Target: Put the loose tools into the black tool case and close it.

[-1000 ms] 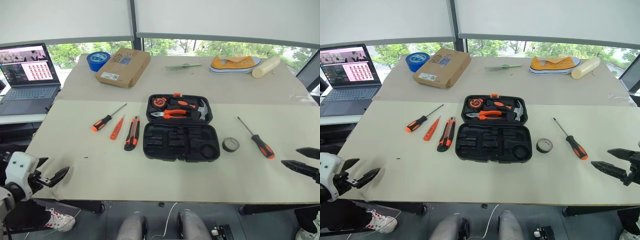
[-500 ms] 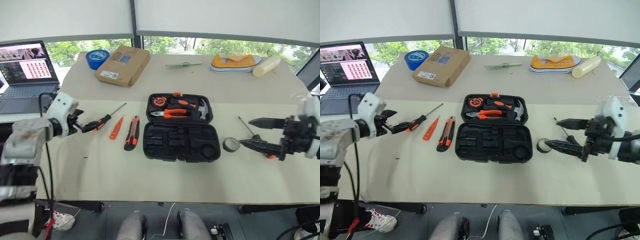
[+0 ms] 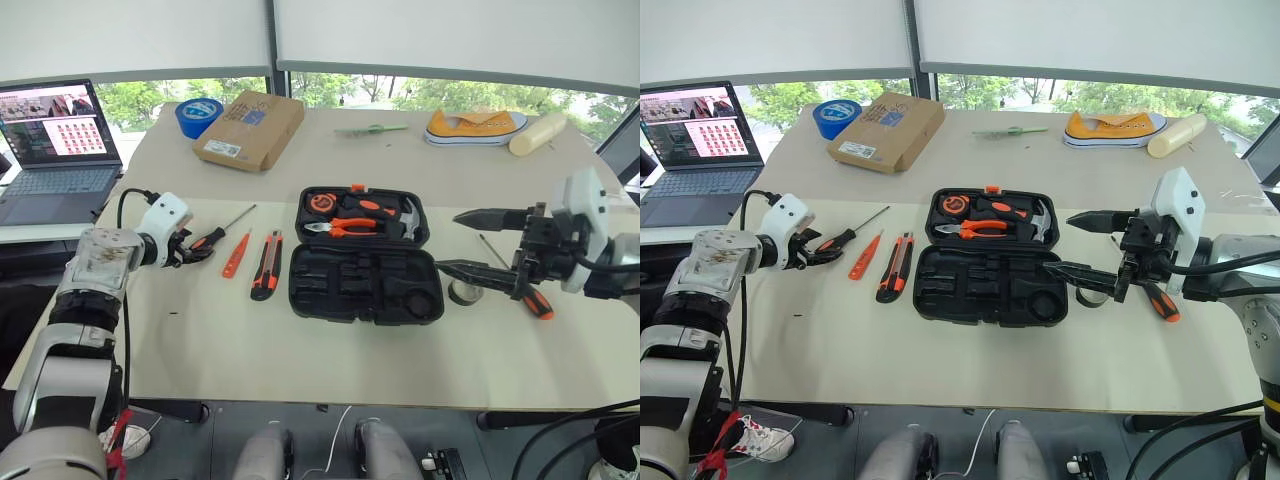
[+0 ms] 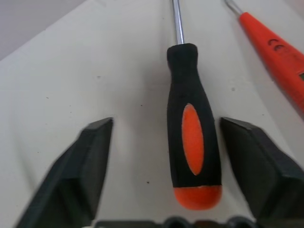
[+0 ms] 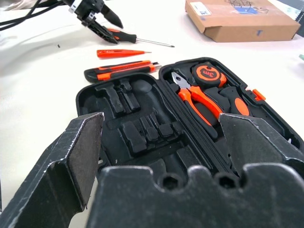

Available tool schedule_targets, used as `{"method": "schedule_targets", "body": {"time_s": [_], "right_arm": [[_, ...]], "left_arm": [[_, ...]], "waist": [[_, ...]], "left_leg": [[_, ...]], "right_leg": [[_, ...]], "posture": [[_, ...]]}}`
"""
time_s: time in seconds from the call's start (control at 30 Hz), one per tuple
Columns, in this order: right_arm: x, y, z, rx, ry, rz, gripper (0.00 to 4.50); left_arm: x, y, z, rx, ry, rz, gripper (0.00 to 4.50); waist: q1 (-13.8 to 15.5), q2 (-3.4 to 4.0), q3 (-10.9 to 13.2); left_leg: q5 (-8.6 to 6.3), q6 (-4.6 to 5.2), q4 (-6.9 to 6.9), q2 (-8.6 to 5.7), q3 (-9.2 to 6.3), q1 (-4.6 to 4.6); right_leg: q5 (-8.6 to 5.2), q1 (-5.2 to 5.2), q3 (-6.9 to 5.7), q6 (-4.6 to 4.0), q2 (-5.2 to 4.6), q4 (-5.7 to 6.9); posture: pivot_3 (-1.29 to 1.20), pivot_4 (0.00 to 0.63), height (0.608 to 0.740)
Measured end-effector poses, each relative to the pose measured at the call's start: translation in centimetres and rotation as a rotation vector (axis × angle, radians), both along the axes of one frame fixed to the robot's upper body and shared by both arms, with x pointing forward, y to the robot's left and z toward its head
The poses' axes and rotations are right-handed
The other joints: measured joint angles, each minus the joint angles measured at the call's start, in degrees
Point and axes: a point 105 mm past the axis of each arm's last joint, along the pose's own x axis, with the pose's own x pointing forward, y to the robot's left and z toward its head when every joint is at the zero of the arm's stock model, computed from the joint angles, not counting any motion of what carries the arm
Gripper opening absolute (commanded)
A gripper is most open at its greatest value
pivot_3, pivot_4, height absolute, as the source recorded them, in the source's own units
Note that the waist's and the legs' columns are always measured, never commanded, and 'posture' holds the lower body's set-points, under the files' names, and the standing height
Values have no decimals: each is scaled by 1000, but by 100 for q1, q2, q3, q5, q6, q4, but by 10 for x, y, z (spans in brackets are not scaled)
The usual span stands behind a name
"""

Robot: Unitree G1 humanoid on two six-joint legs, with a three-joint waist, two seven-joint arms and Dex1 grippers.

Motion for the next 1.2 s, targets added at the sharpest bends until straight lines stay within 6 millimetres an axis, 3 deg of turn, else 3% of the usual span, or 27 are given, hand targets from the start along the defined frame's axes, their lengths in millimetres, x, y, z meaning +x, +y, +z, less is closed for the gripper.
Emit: {"method": "schedule_targets", "body": {"time_s": [0.07, 0.27, 0.33, 0.4, 0.53, 0.6, 0.7, 0.77, 1.0, 1.2], "right_arm": [[-1, -1, -5, 0, 11, -1, 4500], [-4, -9, -16, -9, 23, -32, 4500], [-6, -14, -17, -9, 23, -53, 4500], [-9, -23, -22, -17, 32, -88, 4500], [-12, -32, -31, -22, 56, -126, 4500], [-14, -38, -35, -35, 54, -157, 4500], [-14, -43, -42, -32, 60, -193, 4500], [-15, -47, -44, -29, 60, -213, 4500], [-19, -60, -43, -27, 44, -286, 4500], [-18, -63, -41, -14, 24, -322, 4500]], "left_arm": [[-1, 0, -1, -9, 11, -6, 1023], [3, -8, 7, -38, -6, -38, 889], [9, -25, 26, -68, -74, -118, 889], [12, -57, 61, -58, -198, -290, 889], [10, -108, 102, 47, -366, -537, 889], [6, -141, 97, 91, -375, -659, 889], [-1, -186, 69, 141, -323, -800, 889], [-3, -200, 59, 170, -312, -843, 889], [-2, -212, 31, 308, -307, -903, 889], [-6, -217, 22, 335, -308, -961, 889]], "waist": [[1, 0, 0], [13, -1, 1], [60, -2, 1], [122, -3, 2], [156, -1, 1], [165, 0, 0], [149, -2, 2], [91, -3, 2], [48, -3, 2], [109, -3, 2]], "left_leg": [[0, 0, 0, 0, -1, 1], [0, 0, 10, 0, -6, -13], [0, 0, 30, 0, -21, -38], [-3, 5, 70, 0, -36, -76], [-8, 14, 78, -12, -31, -70], [-11, 19, 78, -14, -32, -58], [-11, 19, 81, -19, -33, -67], [-11, 20, 79, -16, -34, -70], [-12, 22, 77, -7, -34, -63], [-12, 22, 81, -9, -37, -68]], "right_leg": [[0, 0, 0, 0, 1, 2], [0, -5, -6, 0, 1, 3], [2, -15, -21, 3, 0, 3], [5, -25, -43, 7, -3, 5], [12, -9, -40, 18, -14, -4], [11, 8, -42, 20, -12, -10], [11, 1, -42, 20, -4, -11], [11, -8, -36, 19, 2, -10], [10, -6, -32, 18, 7, -7], [10, -6, -34, 19, 2, -8]], "posture": [[0, 150, 735], [0, 150, 735], [0, 150, 735], [0, 150, 735], [0, 150, 735], [0, 150, 735], [0, 150, 735], [0, 150, 735], [0, 150, 735], [0, 150, 735]]}}
